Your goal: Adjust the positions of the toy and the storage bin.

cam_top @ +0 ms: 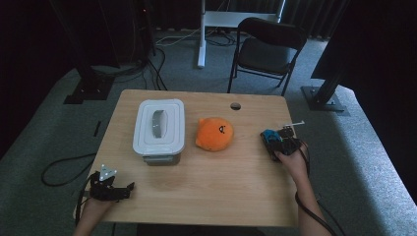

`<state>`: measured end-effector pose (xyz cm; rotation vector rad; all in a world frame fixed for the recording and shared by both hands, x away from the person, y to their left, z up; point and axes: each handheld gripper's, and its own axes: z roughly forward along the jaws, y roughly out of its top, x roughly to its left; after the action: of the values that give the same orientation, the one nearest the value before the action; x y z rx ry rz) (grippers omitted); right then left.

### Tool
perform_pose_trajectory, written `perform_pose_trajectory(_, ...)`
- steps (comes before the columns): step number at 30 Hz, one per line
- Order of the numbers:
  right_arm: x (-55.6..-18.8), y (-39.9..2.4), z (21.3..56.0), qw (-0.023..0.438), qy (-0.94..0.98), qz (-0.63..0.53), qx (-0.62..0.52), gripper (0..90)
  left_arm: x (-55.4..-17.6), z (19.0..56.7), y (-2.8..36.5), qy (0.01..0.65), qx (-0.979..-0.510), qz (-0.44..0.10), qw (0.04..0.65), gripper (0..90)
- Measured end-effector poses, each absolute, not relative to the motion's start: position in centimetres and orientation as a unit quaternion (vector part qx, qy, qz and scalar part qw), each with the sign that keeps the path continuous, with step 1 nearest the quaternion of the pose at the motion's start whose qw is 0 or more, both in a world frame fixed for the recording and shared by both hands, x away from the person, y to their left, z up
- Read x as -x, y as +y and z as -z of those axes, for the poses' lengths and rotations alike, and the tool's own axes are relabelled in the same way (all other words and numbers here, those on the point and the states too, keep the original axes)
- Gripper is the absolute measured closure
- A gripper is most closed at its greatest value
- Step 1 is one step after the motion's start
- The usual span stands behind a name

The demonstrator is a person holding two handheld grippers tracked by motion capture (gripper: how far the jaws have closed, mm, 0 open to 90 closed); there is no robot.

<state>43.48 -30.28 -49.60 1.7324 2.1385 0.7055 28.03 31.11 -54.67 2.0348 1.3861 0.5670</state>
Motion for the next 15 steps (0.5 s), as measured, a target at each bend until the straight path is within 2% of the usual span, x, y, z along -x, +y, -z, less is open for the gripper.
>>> perform_pose_trajectory(11,-38.7,-33.5,49.4,0.183,0.707,-0.217,-0.649,27.8,-28.0,54.7,31.1,0.524,-0.767,-0.214,0.303,2.0)
perform_pose_trajectory(15,-37.0,-34.6,49.9,0.178,0.697,-0.218,-0.660,27.7,-28.0,54.7,31.1,0.524,-0.767,-0.214,0.303,2.0)
